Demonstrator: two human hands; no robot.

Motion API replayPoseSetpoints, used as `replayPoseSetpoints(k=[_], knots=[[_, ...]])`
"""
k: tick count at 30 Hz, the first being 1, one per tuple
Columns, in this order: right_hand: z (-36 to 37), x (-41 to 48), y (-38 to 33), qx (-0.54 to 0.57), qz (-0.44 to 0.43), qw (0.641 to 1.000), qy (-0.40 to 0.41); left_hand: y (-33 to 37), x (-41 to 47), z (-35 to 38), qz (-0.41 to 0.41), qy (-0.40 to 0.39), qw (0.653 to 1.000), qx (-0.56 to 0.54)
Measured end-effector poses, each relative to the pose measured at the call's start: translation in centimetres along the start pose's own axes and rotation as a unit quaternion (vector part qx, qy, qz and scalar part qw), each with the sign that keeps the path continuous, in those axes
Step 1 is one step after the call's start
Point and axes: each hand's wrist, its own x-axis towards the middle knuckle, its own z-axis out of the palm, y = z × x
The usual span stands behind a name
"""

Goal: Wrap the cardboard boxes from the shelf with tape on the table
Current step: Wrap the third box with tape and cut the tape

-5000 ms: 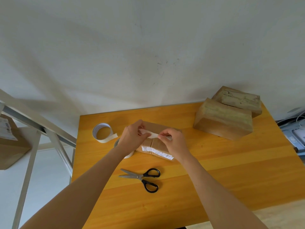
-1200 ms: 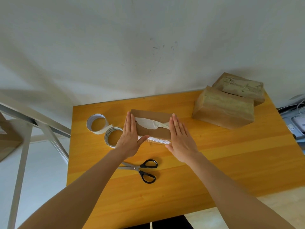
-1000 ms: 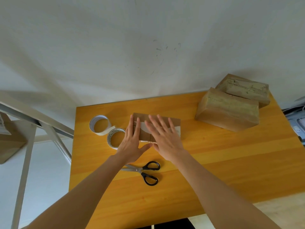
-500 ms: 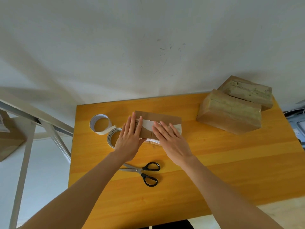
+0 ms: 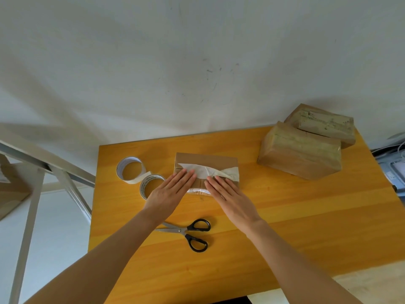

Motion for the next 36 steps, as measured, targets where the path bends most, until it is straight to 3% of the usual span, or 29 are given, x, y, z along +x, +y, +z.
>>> replayPoseSetpoints(k=[8,23,32,36], knots=[[-0.2,1.4,3.5,0.006,0.011,1.000,-0.007,0.4,4.0,-0.3,-0.016,0.020,1.000,0.005],[-0.9,4.6,9.3,0.052,0.064,0.997,-0.013,0.6,11.8,-0.6,-0.068,-0.037,0.997,-0.028],[-1.7,5.0,10.0,0.061,0.061,0.995,-0.058,2.0,13.0,-1.2,-0.131,-0.064,0.986,-0.086],[-2.7,5.0,9.0,0.064,0.102,0.992,-0.028,2.8,12.5,-3.0,-0.151,-0.072,0.981,-0.098]])
